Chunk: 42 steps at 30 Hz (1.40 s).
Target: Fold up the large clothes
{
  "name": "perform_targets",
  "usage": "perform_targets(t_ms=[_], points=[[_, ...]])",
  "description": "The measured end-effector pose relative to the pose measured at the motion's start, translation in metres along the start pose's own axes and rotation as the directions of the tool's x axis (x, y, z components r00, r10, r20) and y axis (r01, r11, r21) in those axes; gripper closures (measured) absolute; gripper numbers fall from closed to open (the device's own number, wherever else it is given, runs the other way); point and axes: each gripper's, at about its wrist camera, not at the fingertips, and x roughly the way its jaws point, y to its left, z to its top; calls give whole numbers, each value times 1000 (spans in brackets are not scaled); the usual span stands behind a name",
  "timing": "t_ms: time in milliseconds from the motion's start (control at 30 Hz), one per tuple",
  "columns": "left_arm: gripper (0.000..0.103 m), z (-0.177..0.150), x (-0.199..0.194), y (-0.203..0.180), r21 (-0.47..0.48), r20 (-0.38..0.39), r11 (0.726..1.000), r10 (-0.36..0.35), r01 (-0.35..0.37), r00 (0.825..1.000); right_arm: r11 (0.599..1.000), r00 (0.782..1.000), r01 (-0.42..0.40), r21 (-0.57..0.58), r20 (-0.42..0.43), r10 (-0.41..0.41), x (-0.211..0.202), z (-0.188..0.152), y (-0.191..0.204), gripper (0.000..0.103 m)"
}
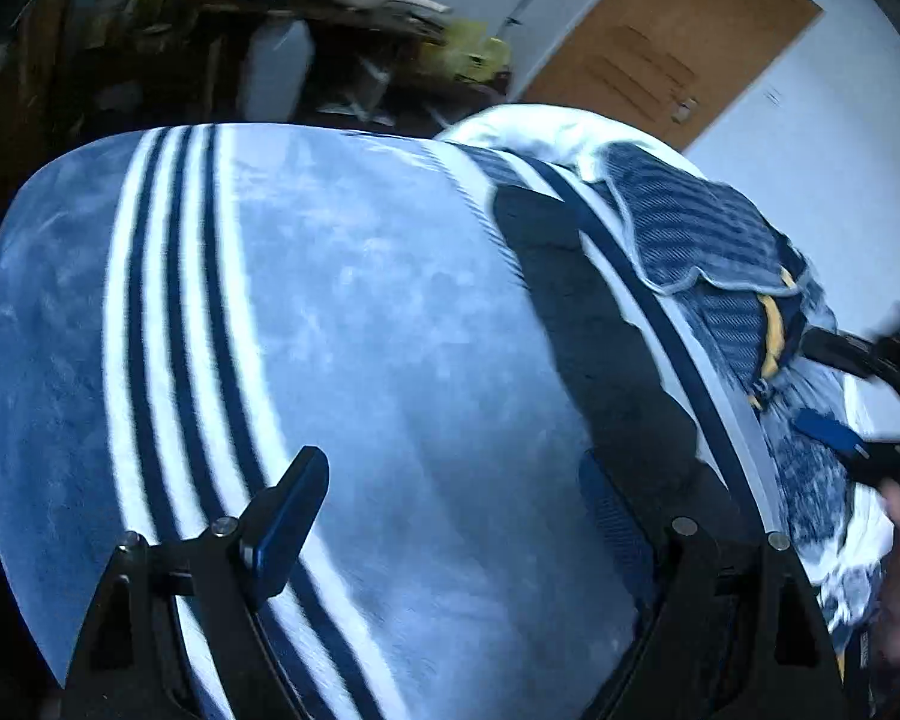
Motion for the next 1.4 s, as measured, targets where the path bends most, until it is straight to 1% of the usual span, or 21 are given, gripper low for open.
perform_targets(t_ms=[67,133,200,333,467,500,567,600,633,700,733,800,867,900,933,1000,1100,1167,1233,1300,1400], points=[[17,5,4,14,-38,3,999,25,-25,1000,998,999,9,-58,-36,-11,46,26,14,27],[17,11,10,29,-89,-24,995,39,-41,999,990,997,38,-134,-64,-47,95,49,31,27],[17,16,11,42,-139,-36,990,26,-31,999,977,992,60,-205,-96,-82,138,60,47,27],[17,15,14,64,-232,-46,970,63,-72,997,935,974,145,-324,-116,-192,210,73,77,27],[17,14,17,72,-280,-60,957,56,-71,997,899,966,224,-376,-39,-257,251,83,100,27],[17,14,15,71,-276,-54,959,50,-63,997,884,958,252,-393,-29,-286,264,82,104,27],[17,16,13,64,-239,-42,969,53,-62,998,837,930,325,-440,-11,-367,286,76,110,27],[17,17,11,60,-220,-35,973,62,-69,997,832,930,339,-440,22,-367,287,74,111,29],[17,18,10,57,-207,-26,976,68,-72,997,833,932,344,-434,48,-360,285,74,113,53],[17,19,7,55,-200,-12,978,57,-58,998,834,922,366,-414,39,-386,277,76,113,96],[17,20,5,53,-195,-3,980,50,-50,999,863,938,331,-382,34,-345,266,80,111,97],[17,21,-1,50,-184,18,982,48,-44,999,896,957,286,-341,61,-282,236,85,111,98],[17,21,-7,44,-175,35,984,39,-32,999,938,976,212,-274,111,-188,181,89,106,99],[17,20,-10,40,-166,38,986,29,-22,999,953,981,177,-245,126,-150,159,89,103,99],[17,19,-13,33,-152,41,988,17,-10,999,970,983,134,-204,154,-103,119,87,96,99],[17,18,-19,18,-111,48,994,-18,23,999,988,980,71,-140,195,-43,64,79,82,99],[17,11,-29,-9,-37,50,997,-63,65,997,1000,960,-7,-22,278,13,-50,47,45,99],[17,1,-37,-31,26,53,995,-101,100,993,999,944,-23,22,330,14,-112,22,23,99],[17,-14,-43,-58,88,34,985,-155,151,987,997,919,-25,77,395,-7,-181,-14,-9,99],[17,-33,-46,-84,153,4,966,-211,208,977,990,904,-39,135,427,-22,-228,-43,-39,99],[17,-69,-41,-125,249,-102,917,-295,312,950,977,881,-35,212,468,-70,-275,-85,-92,99]])
